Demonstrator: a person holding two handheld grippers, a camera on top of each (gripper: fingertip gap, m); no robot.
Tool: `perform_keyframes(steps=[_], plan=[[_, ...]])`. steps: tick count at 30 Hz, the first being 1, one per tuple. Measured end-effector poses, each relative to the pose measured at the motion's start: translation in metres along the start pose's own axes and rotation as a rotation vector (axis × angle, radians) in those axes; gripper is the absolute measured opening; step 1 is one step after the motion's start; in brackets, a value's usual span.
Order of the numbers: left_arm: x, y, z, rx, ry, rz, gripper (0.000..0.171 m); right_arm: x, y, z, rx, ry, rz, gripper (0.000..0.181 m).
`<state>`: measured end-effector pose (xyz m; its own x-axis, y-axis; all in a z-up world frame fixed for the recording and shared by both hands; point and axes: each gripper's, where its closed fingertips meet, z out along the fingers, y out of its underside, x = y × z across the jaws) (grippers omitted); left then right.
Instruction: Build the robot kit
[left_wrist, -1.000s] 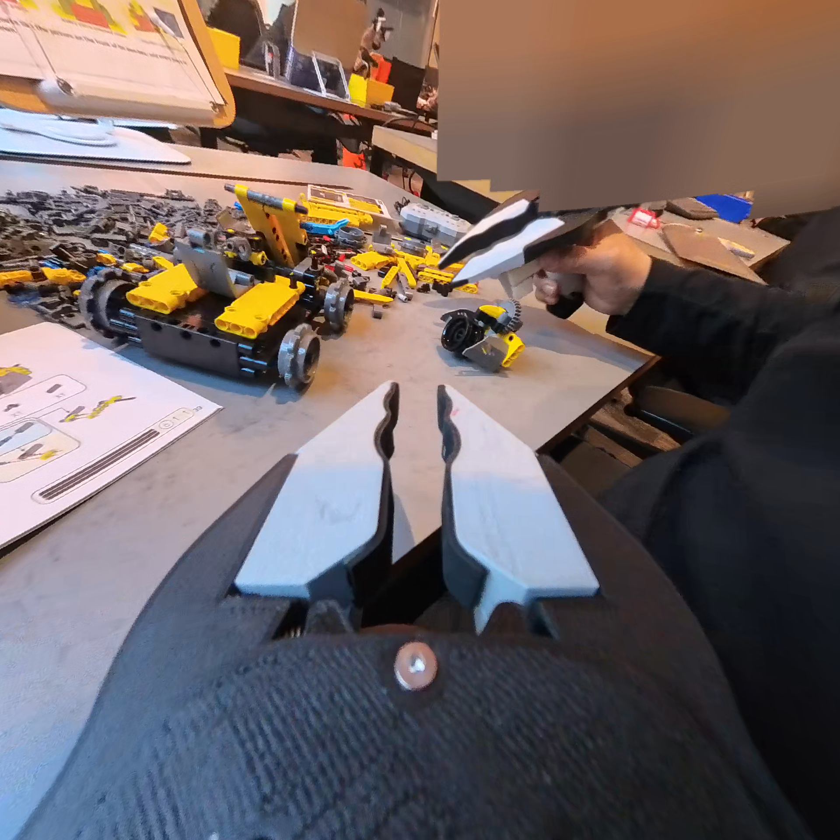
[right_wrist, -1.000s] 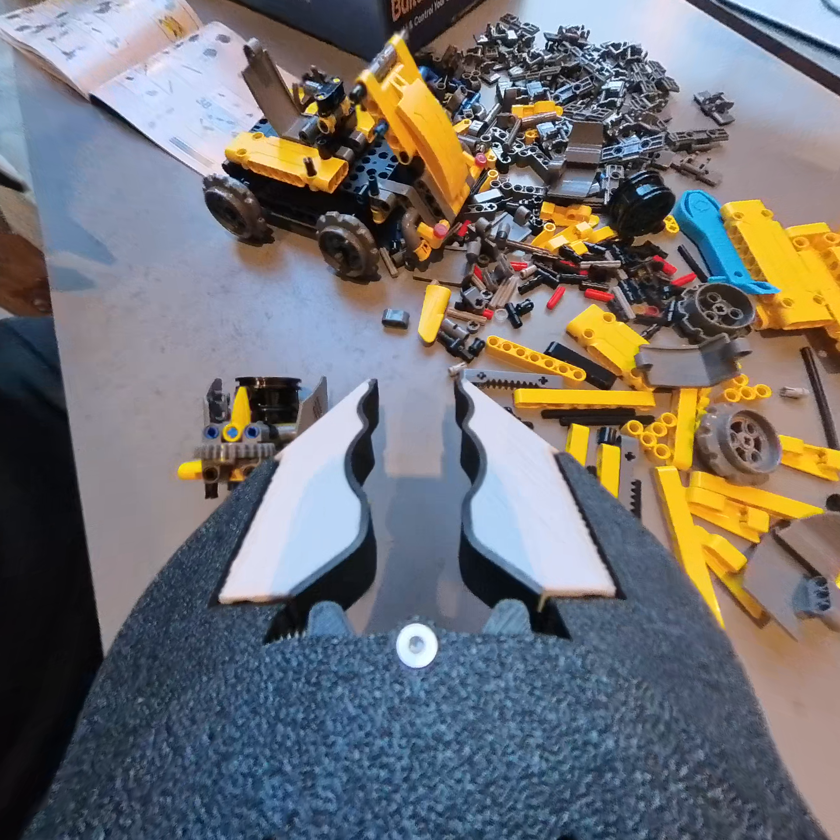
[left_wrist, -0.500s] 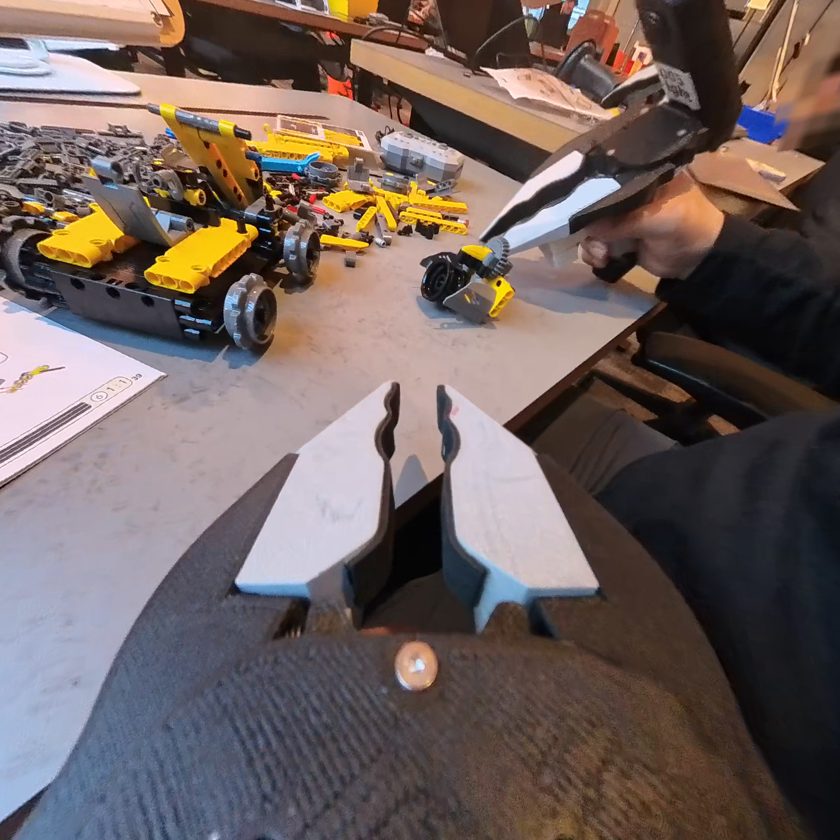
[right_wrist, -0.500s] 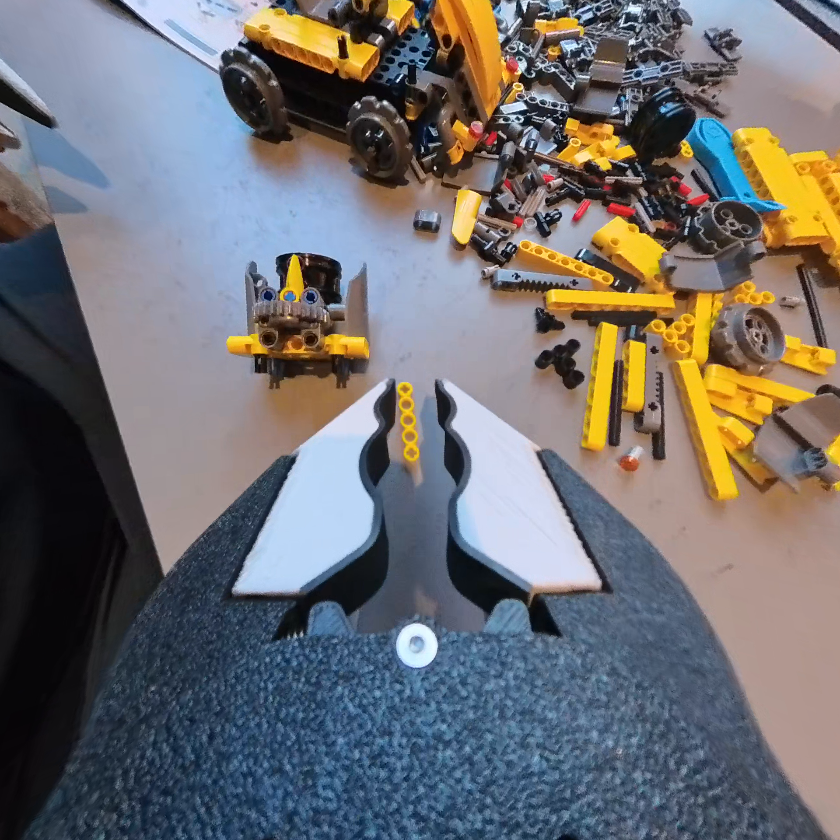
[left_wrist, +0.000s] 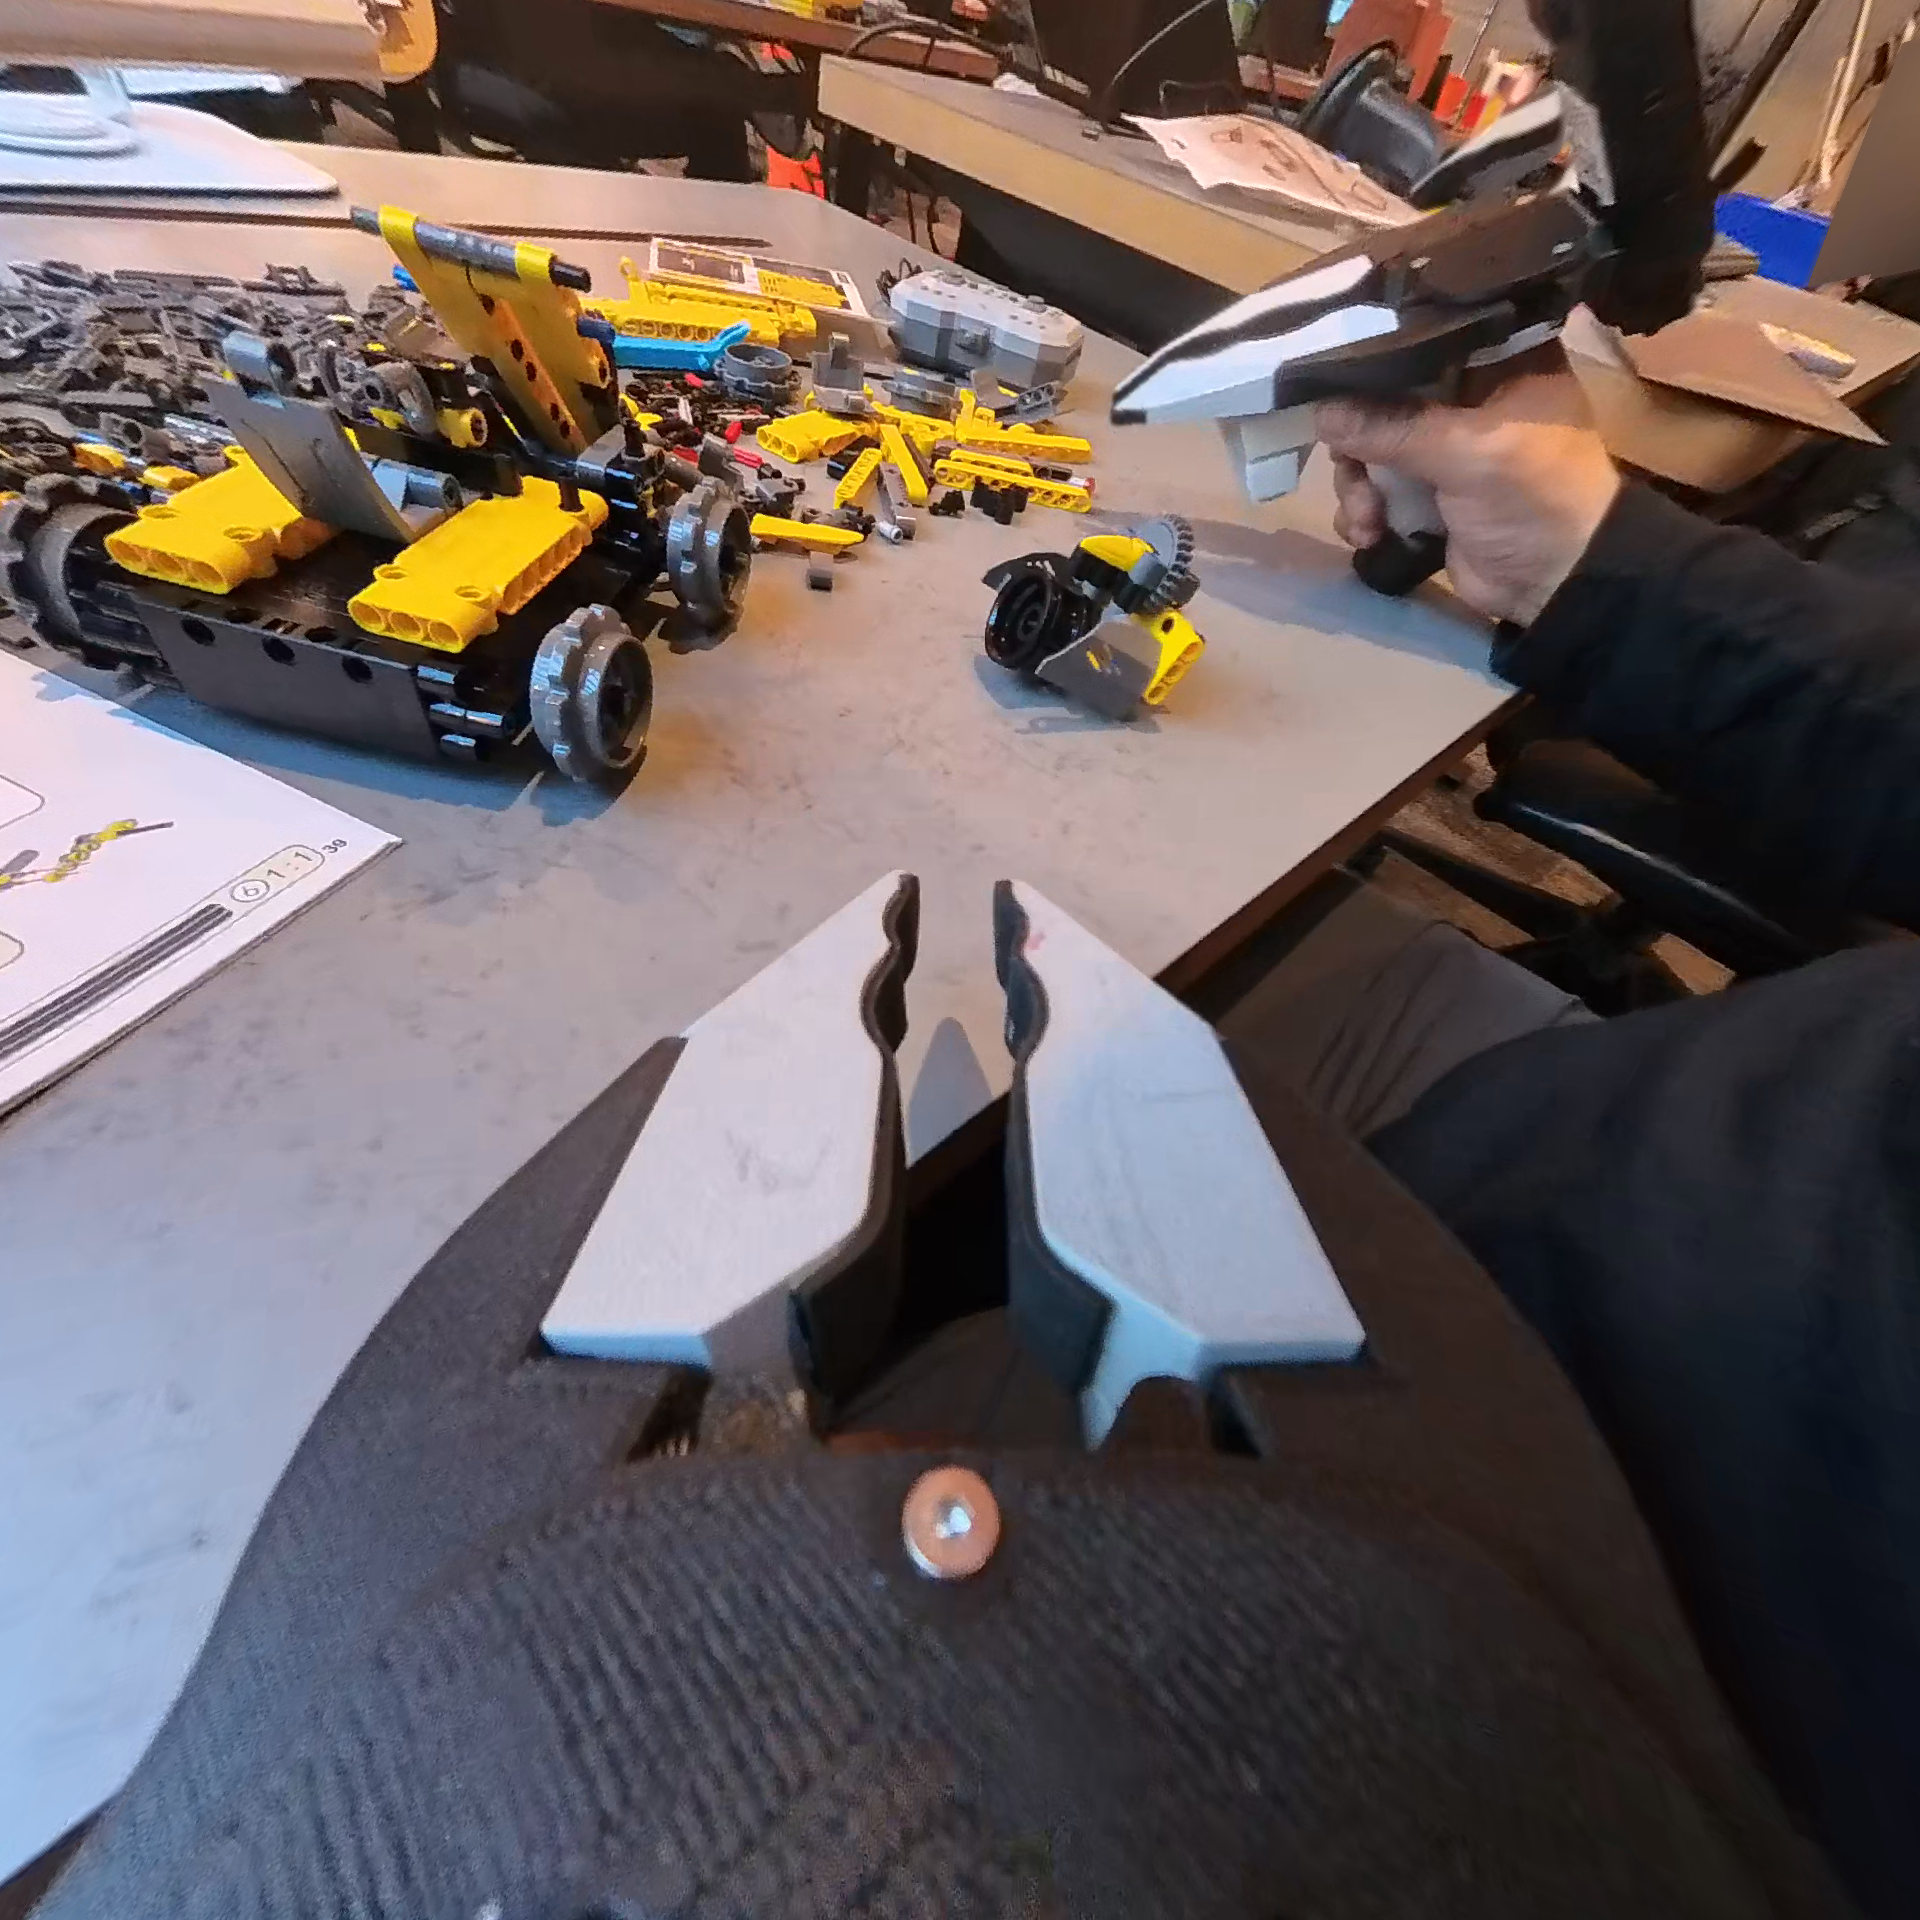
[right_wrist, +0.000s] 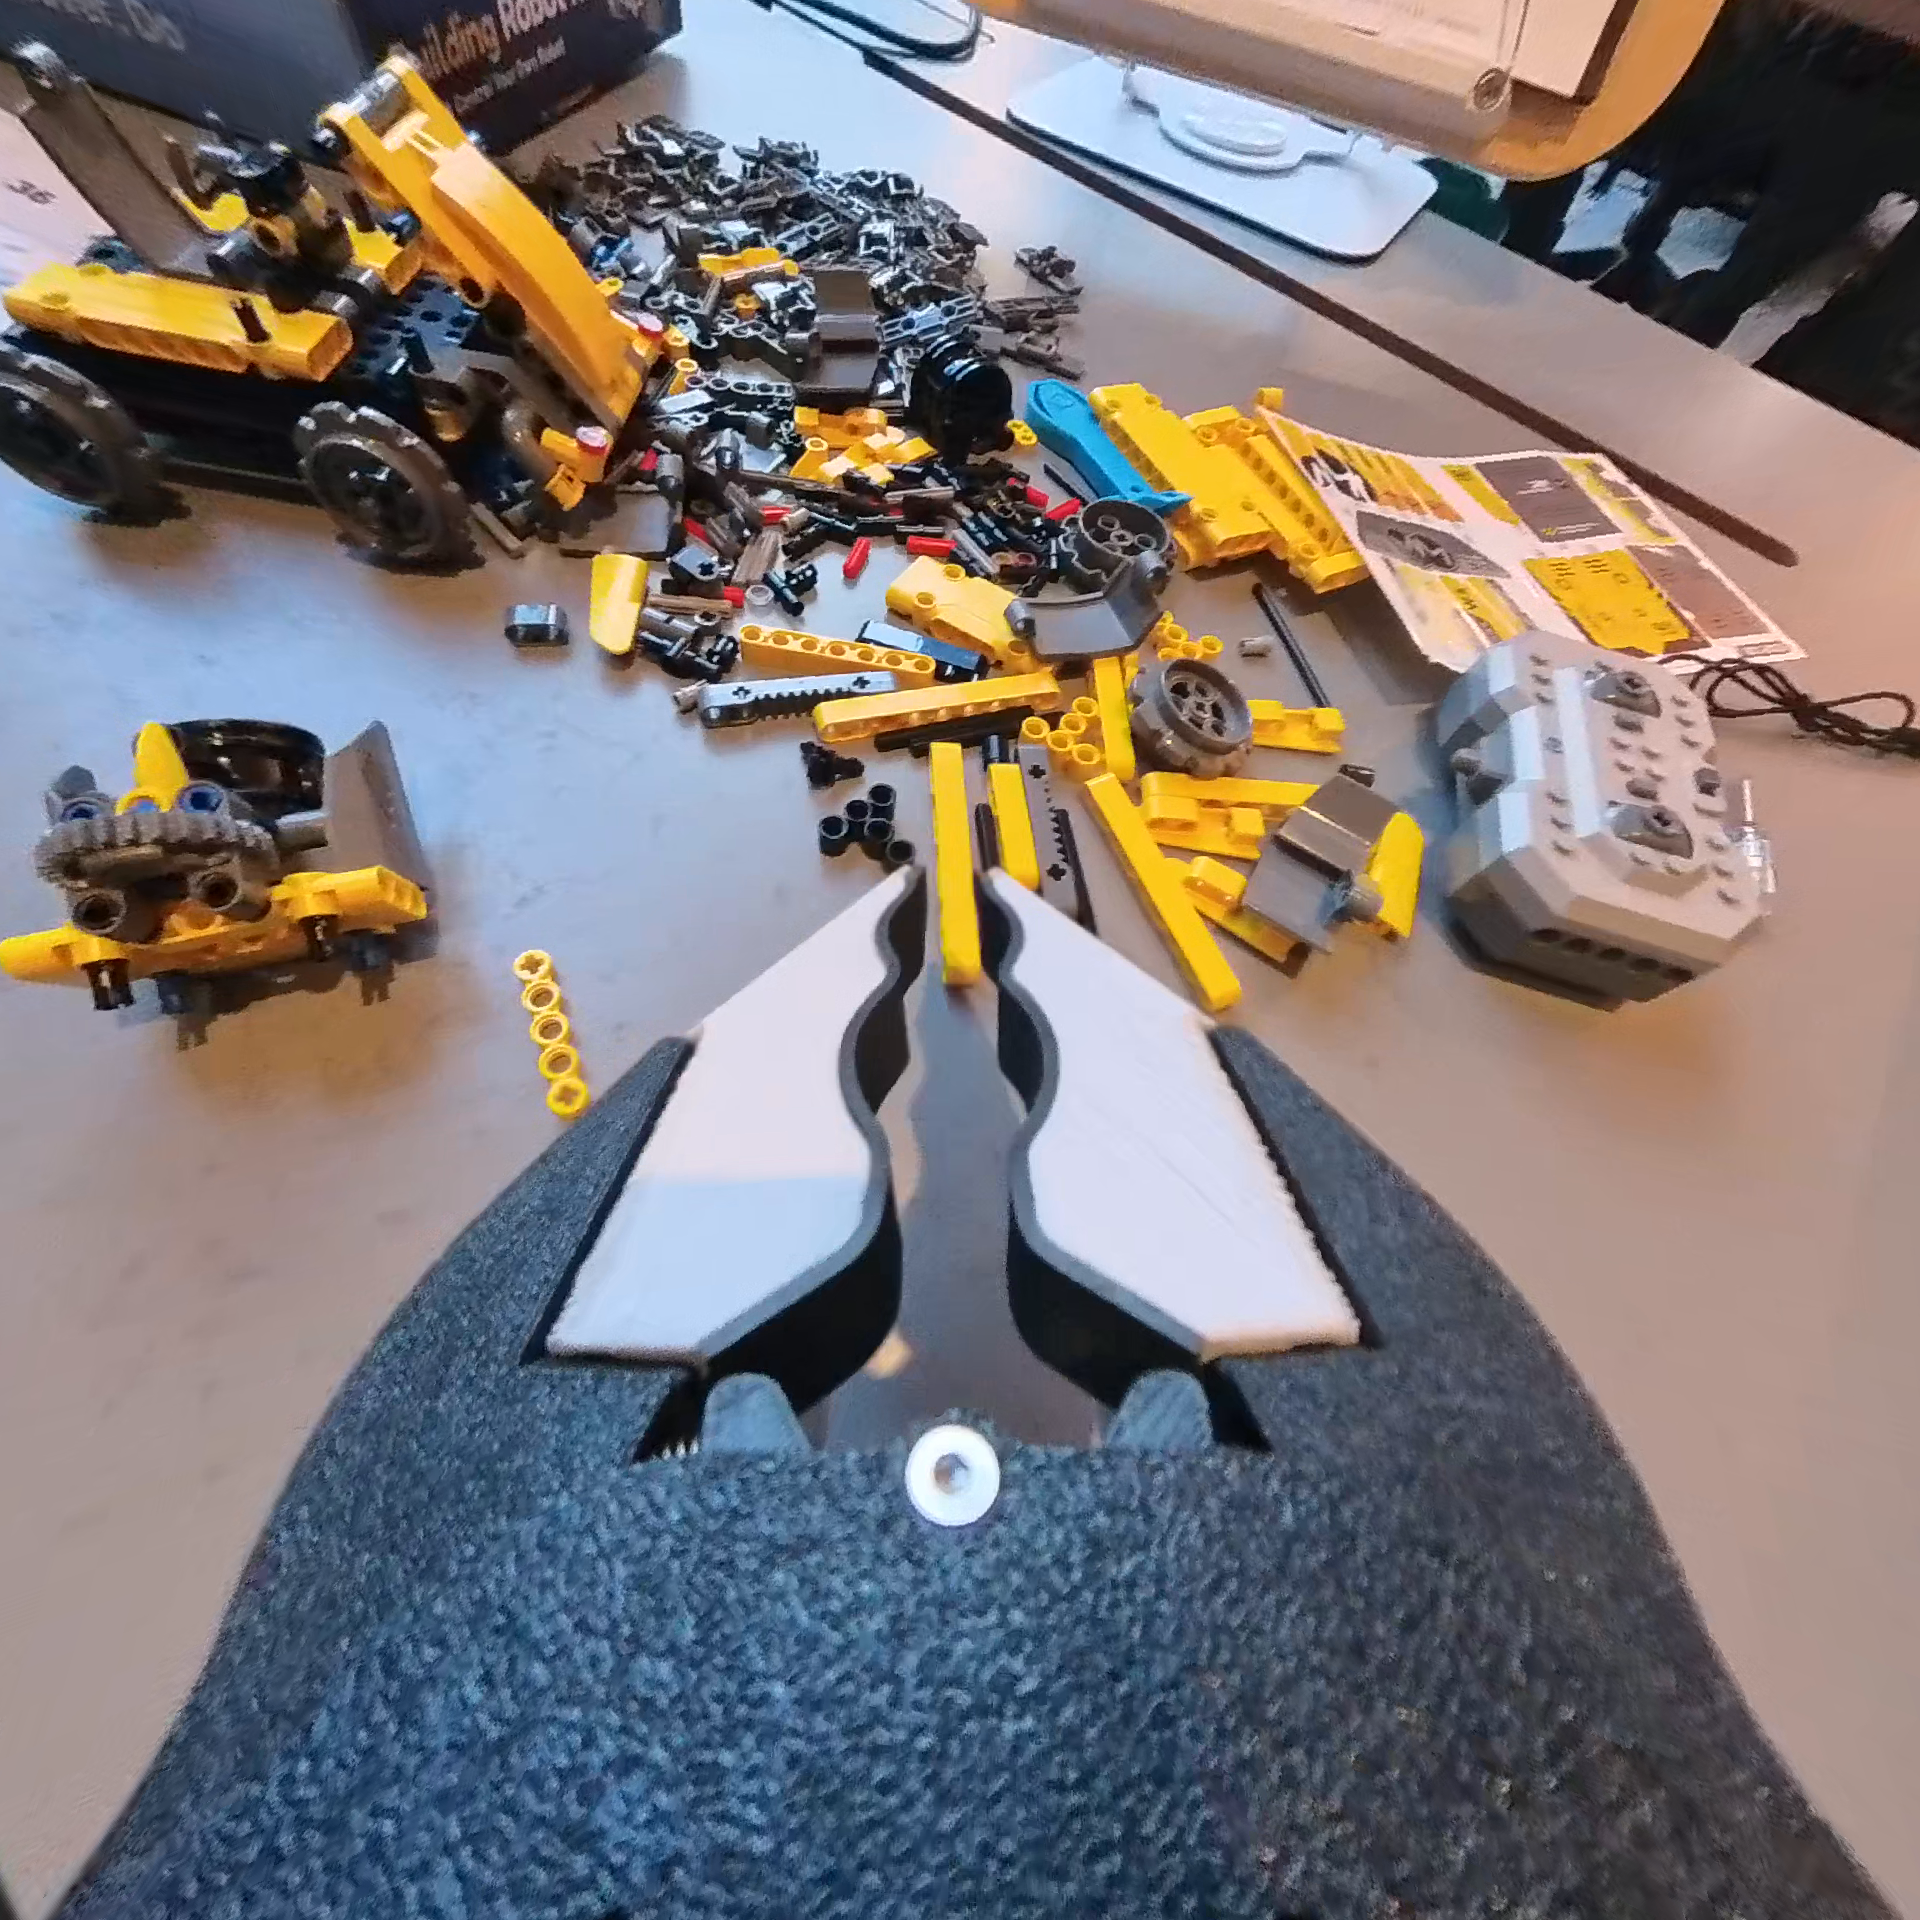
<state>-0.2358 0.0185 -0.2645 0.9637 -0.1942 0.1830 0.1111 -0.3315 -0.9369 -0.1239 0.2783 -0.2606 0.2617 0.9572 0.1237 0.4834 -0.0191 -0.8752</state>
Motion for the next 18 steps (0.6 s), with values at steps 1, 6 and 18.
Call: perform_keyframes(steps=[1, 6, 18], plan=[[0.0, 0.0, 0.0, 0.001, -0.005, 0.006, 0.011, 0.003, 0.0, 0.002, -0.002, 0.008, -0.012, 0.009], [-0.002, -0.004, 0.002, 0.019, -0.014, 0.016, 0.009, 0.023, -0.011, 0.008, 0.052, 0.105, -0.082, 0.0], [-0.006, 0.002, 0.012, -0.019, -0.026, 0.033, 0.004, 0.088, -0.017, 0.013, 0.098, 0.235, -0.009, 0.0]])
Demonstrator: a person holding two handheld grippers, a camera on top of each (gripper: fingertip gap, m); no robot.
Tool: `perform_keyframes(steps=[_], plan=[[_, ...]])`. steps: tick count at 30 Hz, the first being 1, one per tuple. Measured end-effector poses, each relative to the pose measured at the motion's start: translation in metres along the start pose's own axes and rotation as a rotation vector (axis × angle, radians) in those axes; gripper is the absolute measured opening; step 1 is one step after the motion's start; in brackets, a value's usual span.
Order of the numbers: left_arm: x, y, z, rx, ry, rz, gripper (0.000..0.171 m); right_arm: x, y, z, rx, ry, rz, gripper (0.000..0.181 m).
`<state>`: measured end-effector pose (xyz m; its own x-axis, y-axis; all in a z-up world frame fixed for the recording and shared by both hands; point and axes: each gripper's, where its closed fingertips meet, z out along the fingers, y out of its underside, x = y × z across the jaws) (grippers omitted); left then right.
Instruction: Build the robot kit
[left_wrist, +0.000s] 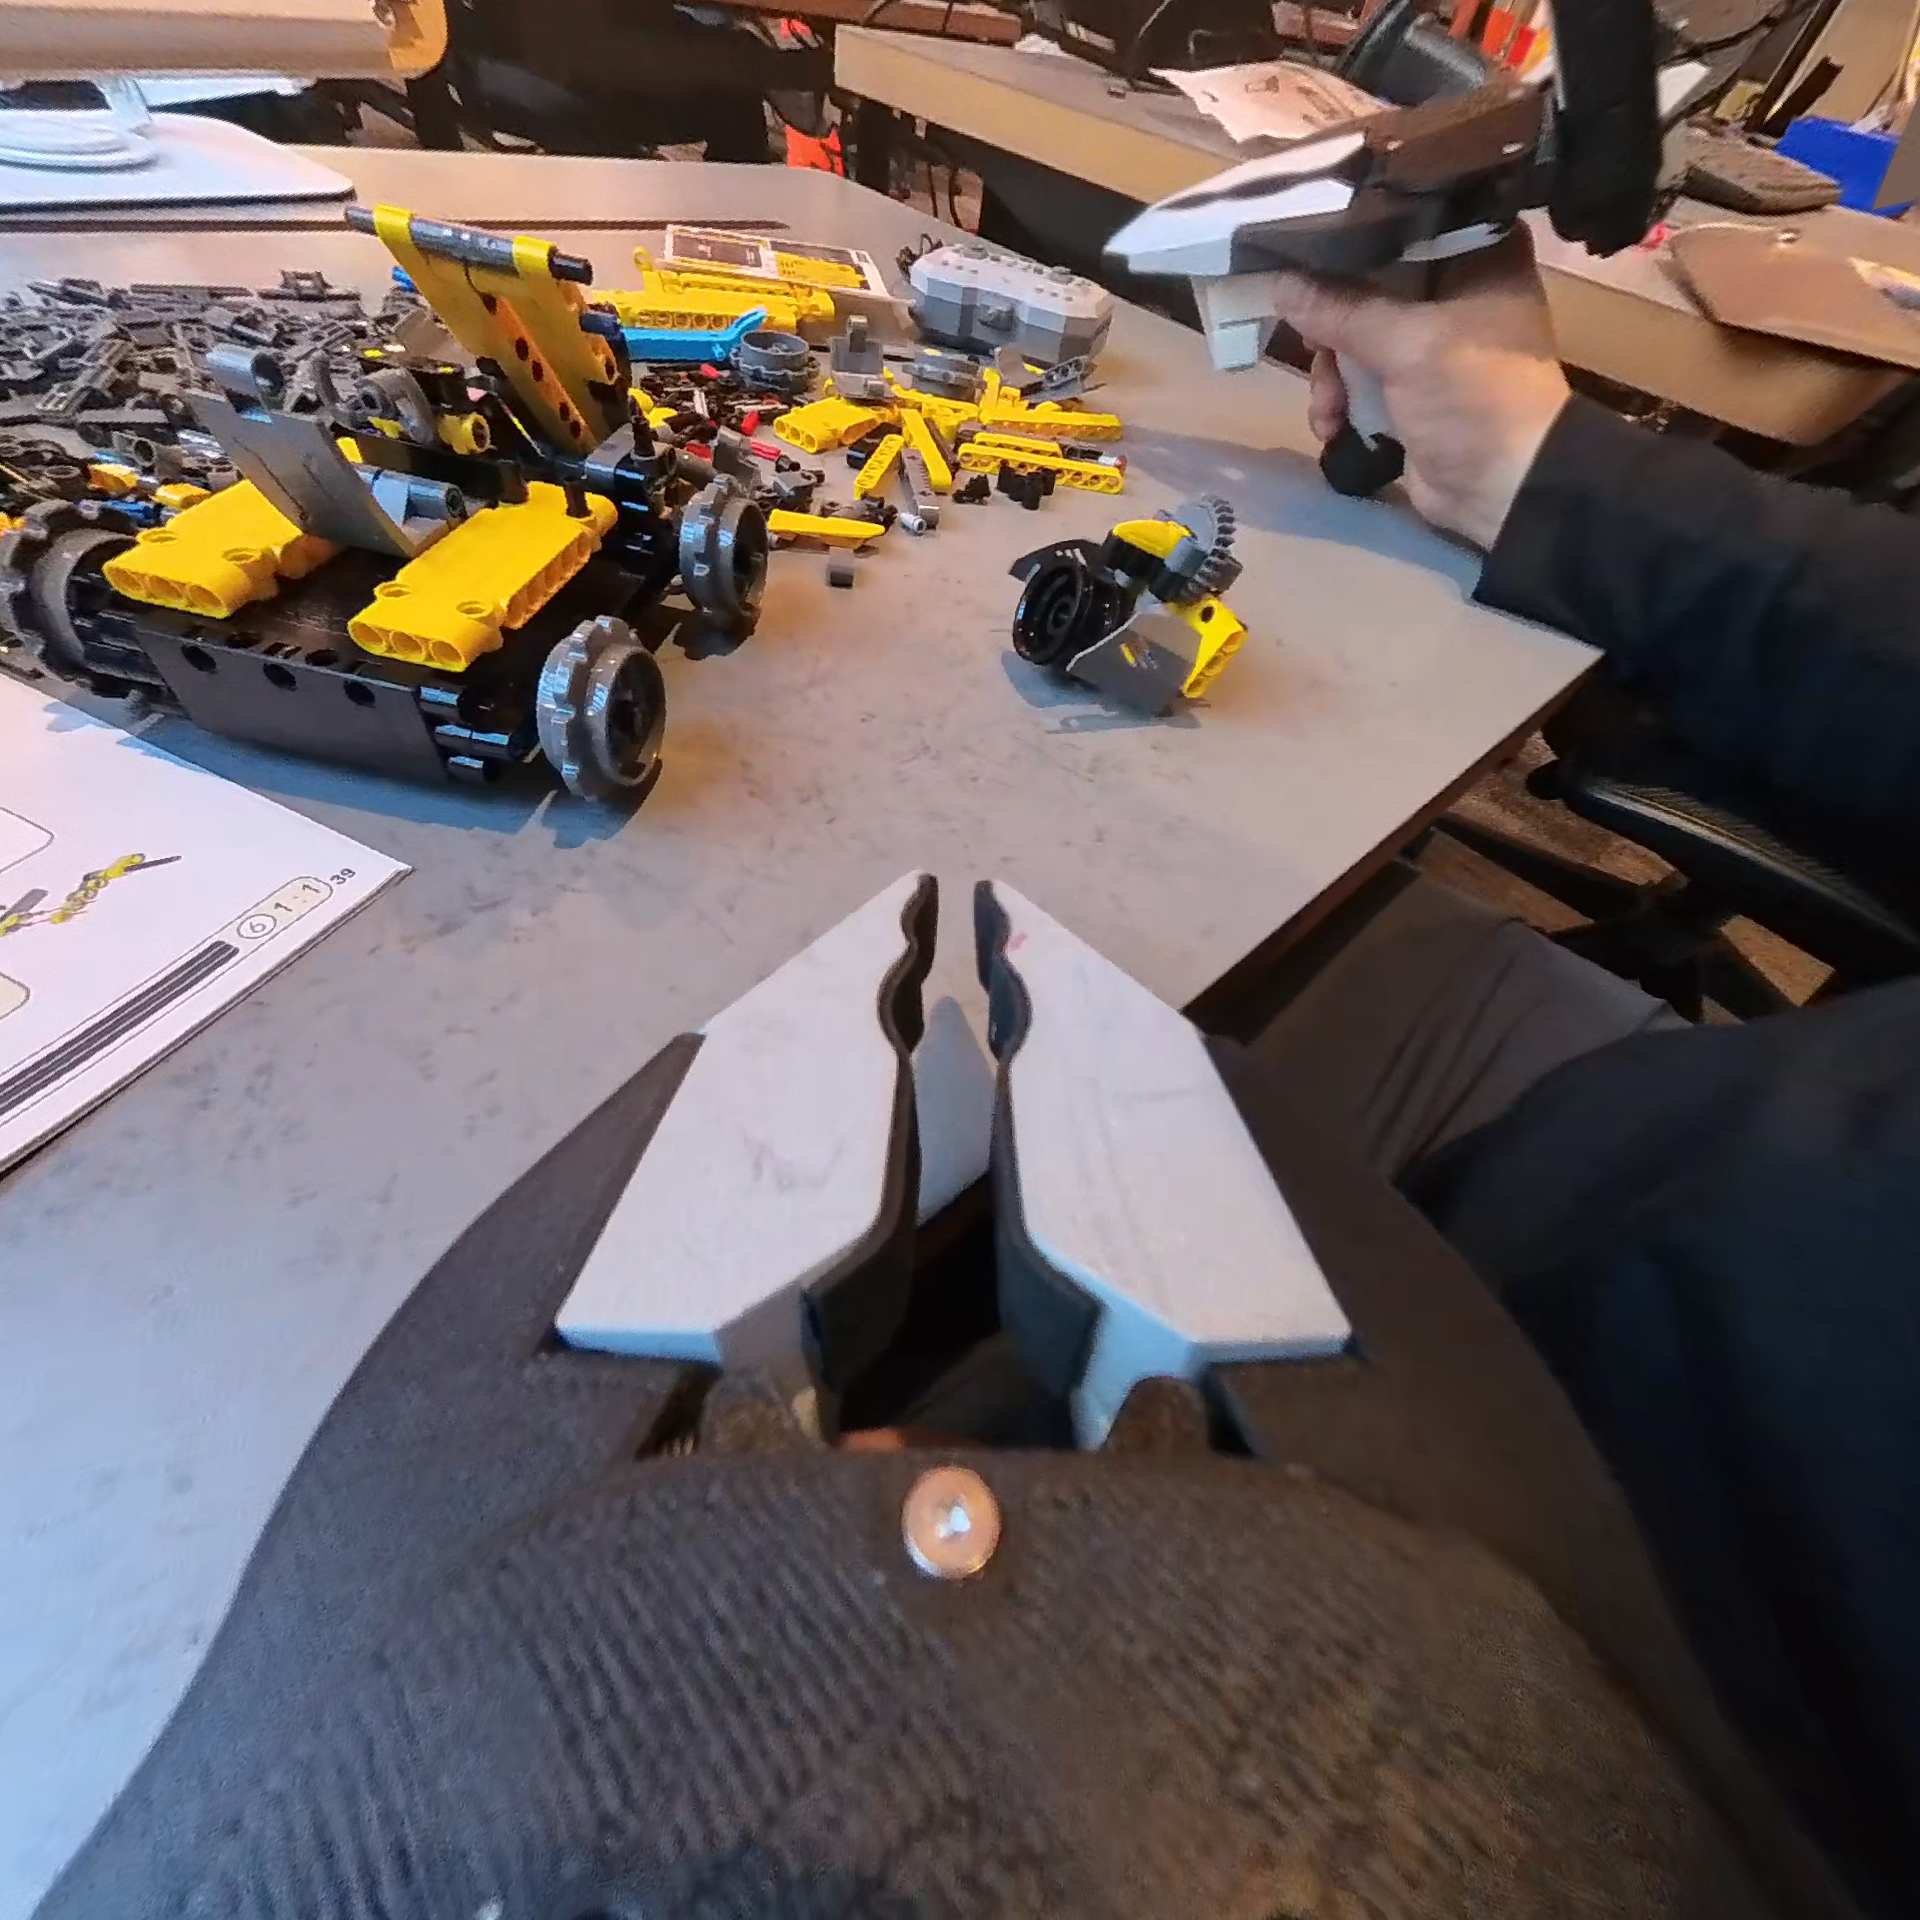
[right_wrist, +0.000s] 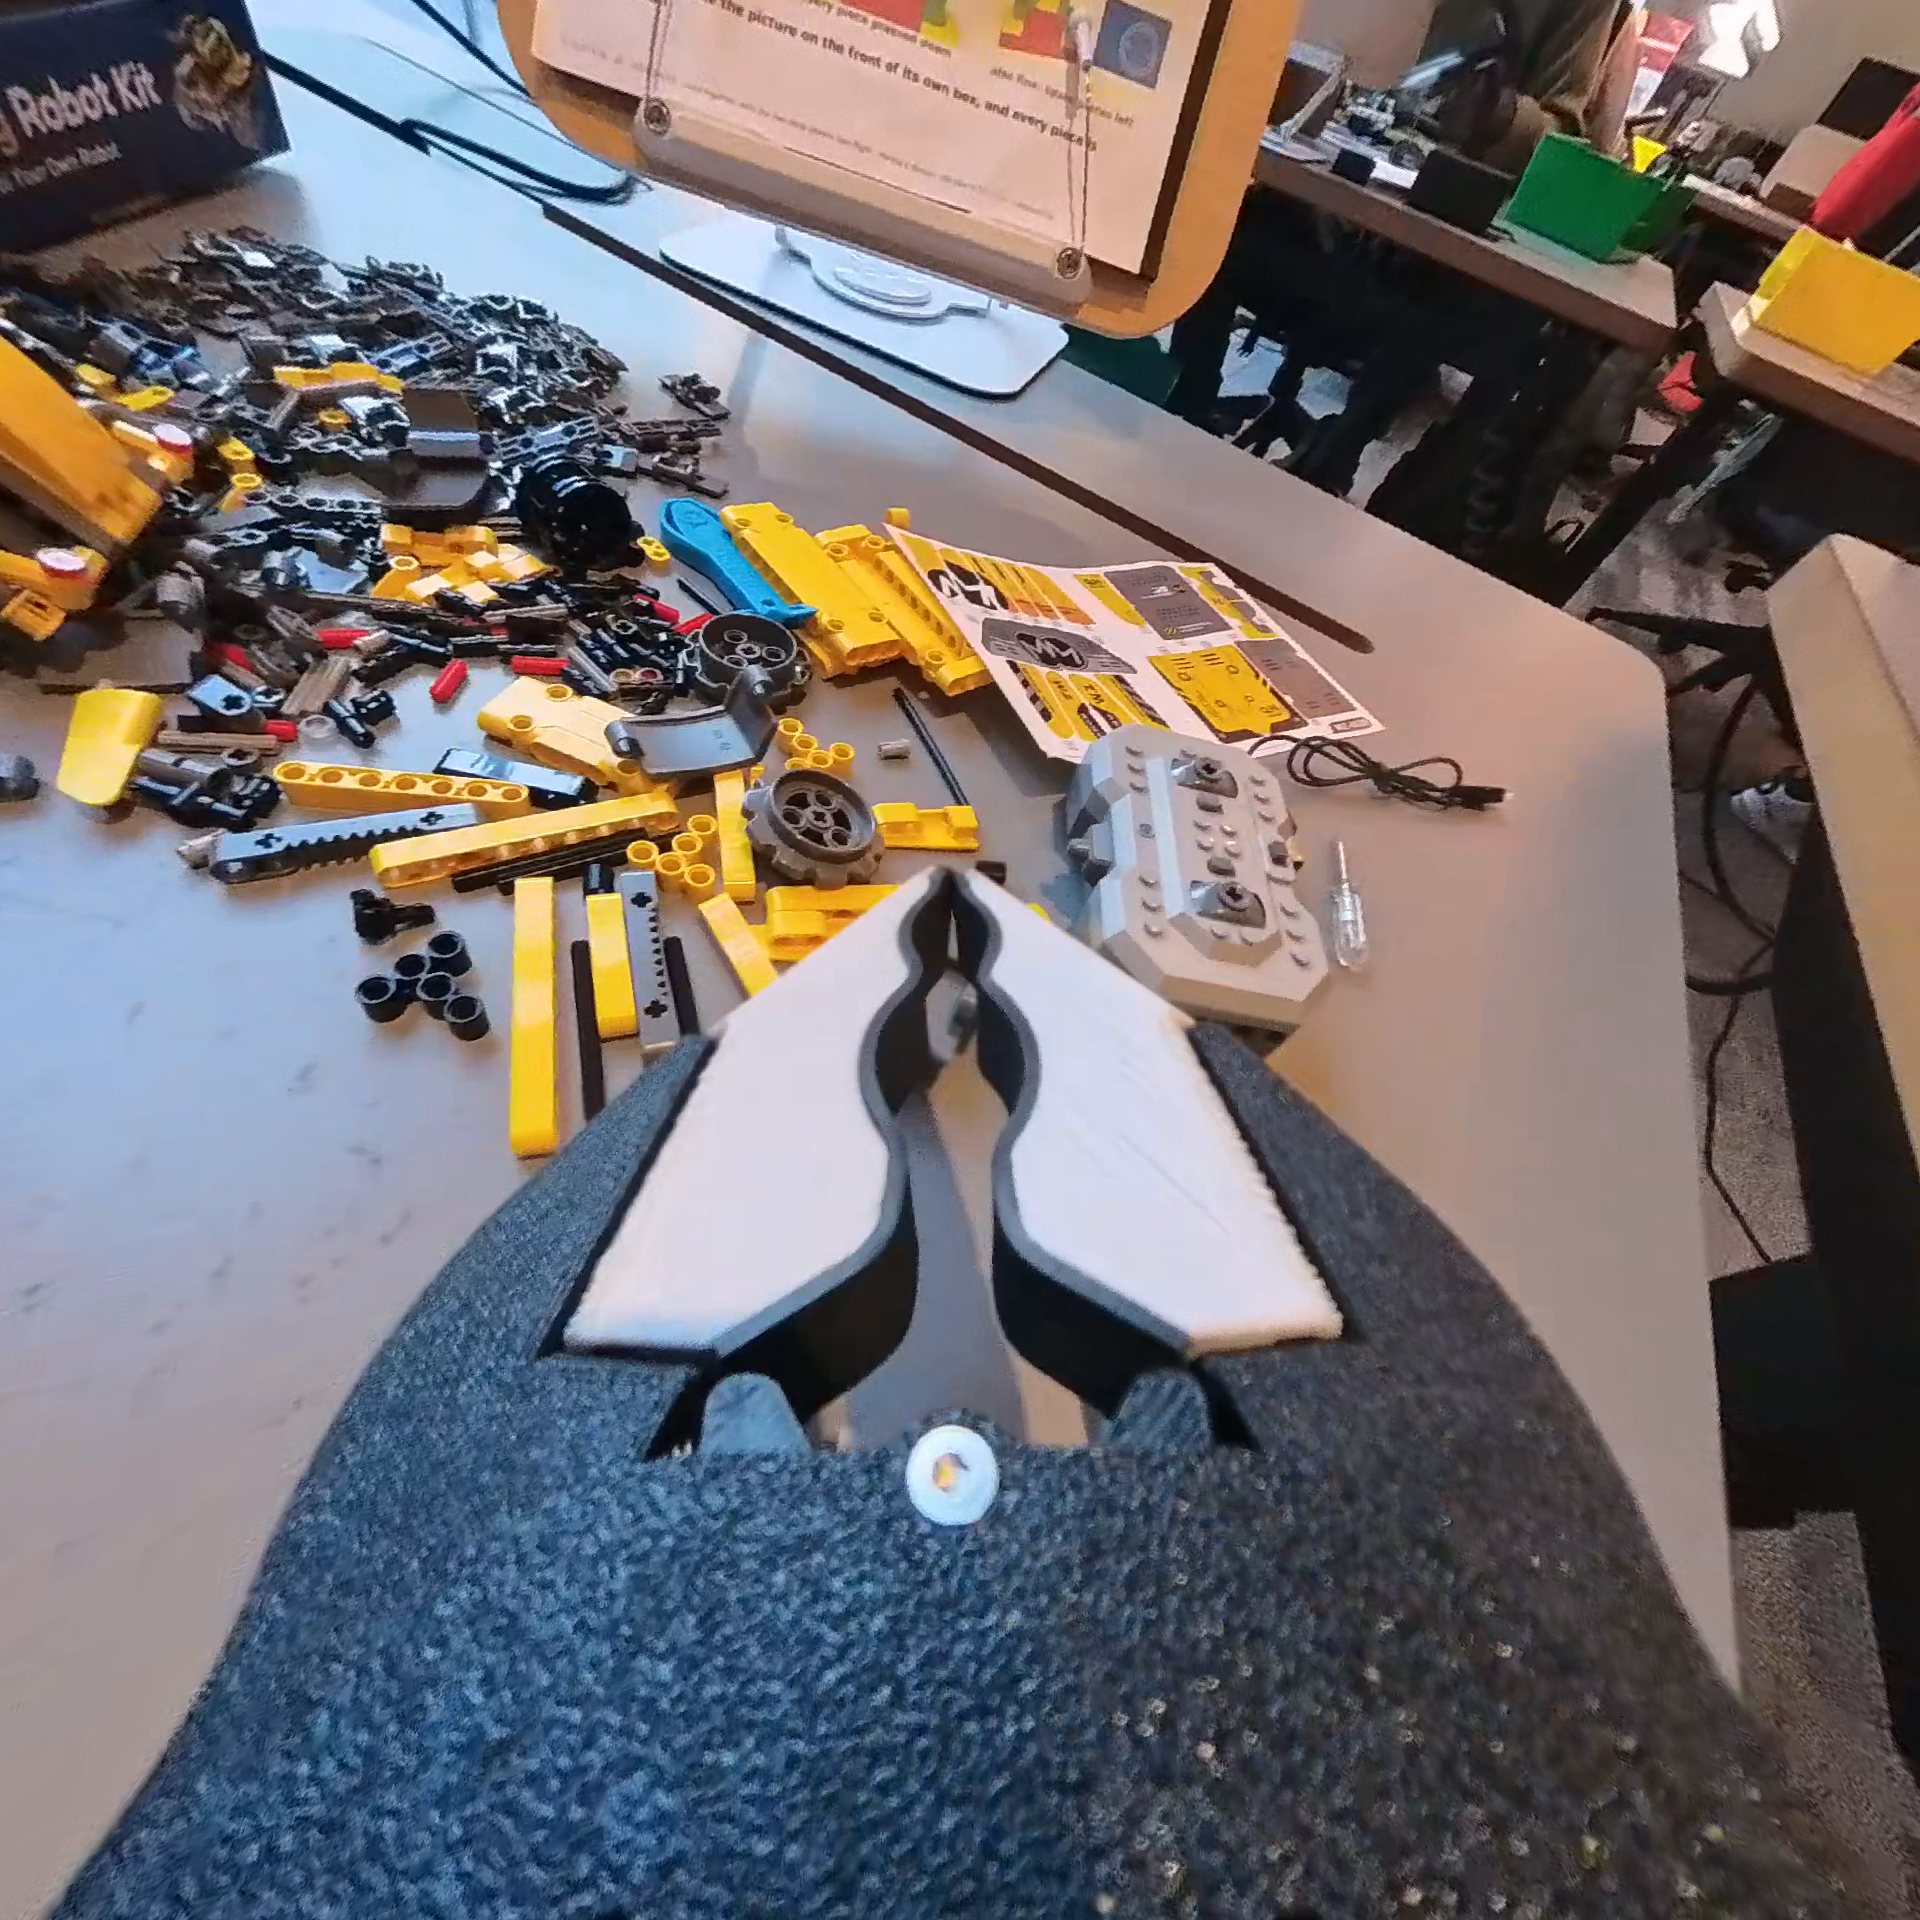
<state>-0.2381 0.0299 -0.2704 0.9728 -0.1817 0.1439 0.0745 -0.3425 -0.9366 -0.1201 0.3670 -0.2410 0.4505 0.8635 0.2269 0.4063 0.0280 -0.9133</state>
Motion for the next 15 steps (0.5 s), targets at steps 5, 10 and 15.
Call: perform_keyframes(steps=[5, 10, 15], plan=[[0.0, -0.001, 0.001, 0.002, 0.004, -0.004, 0.003, 0.005, -0.004, 0.01, 0.006, 0.025, -0.025, 0.0], [0.003, -0.002, 0.003, 0.004, 0.012, 0.01, 0.003, -0.016, -0.006, 0.032, -0.042, -0.049, -0.079, 0.003], [0.001, -0.003, 0.004, 0.004, 0.001, 0.018, 0.003, -0.054, -0.026, 0.049, -0.054, -0.21, -0.035, 0.014]])
